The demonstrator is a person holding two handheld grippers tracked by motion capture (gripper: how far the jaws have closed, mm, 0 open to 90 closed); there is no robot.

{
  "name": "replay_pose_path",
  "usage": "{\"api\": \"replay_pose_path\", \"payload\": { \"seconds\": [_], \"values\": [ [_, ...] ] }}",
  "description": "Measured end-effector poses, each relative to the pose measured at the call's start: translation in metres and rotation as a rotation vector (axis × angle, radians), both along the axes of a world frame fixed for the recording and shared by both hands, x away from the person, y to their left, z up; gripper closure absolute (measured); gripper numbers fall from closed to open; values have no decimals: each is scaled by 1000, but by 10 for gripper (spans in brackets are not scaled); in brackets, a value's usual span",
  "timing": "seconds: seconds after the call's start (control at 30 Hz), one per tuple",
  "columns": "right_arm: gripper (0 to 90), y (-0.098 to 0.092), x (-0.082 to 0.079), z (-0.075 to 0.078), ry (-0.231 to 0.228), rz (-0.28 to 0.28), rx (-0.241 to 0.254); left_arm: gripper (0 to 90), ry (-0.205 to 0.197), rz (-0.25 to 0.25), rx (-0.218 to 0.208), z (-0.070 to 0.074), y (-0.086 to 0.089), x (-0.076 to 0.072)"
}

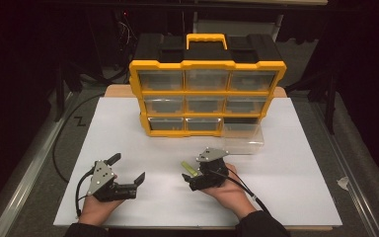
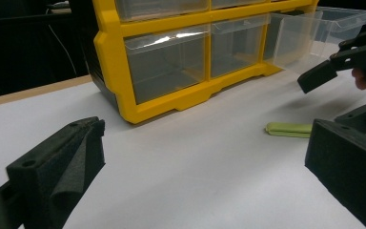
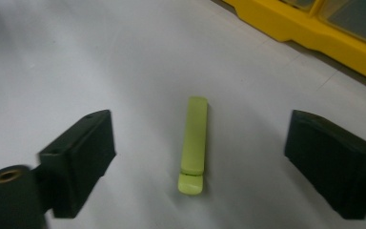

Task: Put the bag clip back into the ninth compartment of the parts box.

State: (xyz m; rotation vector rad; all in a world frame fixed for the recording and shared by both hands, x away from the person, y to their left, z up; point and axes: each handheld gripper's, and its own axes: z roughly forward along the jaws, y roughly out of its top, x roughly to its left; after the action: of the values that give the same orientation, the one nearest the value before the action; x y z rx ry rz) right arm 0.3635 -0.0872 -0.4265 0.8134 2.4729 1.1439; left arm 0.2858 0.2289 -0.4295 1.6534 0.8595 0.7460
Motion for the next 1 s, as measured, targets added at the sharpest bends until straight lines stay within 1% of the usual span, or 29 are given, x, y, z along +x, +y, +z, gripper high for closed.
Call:
{"api": "replay_pose_path", "payload": {
  "seconds": [0.03, 0.07, 0.1, 0.13, 0.17, 0.23, 0.27, 0.3, 0.37, 0.43, 0.5, 0.57, 0.63, 0.77, 1.0],
  "values": [
    [173, 0, 2, -2, 11, -3, 7, 1, 0, 0, 0, 0, 0, 0],
    [177, 1, 3, -2, 19, -8, 7, 1, 1, -1, 1, 0, 0, 0],
    [206, 1, 5, -4, 32, -7, 11, 1, 1, -1, 1, 0, 0, 0],
    [243, 2, 6, -5, 37, -6, 6, 1, 1, -2, 2, 0, 0, 0],
    [286, 2, 7, -6, 34, -8, -4, 1, 1, -2, 3, 0, 0, 0],
    [369, 4, 8, -8, 45, -2, -19, 1, 1, -3, 3, 0, 0, 0],
    [394, 4, 8, -9, 47, 1, -21, 1, 1, -2, 1, 0, 0, 0],
    [438, 5, 8, -9, 48, 6, -25, 1, 1, -2, 1, 0, 0, 0],
    [513, 7, 8, -11, 46, 6, -44, 1, 1, -2, 2, 0, 0, 0],
    [596, 7, 9, -11, 45, 7, -49, 1, 0, -3, 3, 0, 0, 0],
    [644, 7, 9, -11, 52, 10, -43, 1, 0, -3, 2, 0, 0, 0],
    [684, 8, 9, -11, 56, 20, -45, 1, 1, -3, 3, 0, 0, 0],
    [693, 10, 9, -12, 53, 23, -67, 1, 1, -3, 3, 0, 0, 0],
    [731, 12, 11, -13, 48, 16, -67, 1, 0, -2, 1, 0, 0, 0],
    [755, 14, 12, -13, 49, 15, -75, 1, 2, -3, 4, 0, 0, 0]
  ]
}}
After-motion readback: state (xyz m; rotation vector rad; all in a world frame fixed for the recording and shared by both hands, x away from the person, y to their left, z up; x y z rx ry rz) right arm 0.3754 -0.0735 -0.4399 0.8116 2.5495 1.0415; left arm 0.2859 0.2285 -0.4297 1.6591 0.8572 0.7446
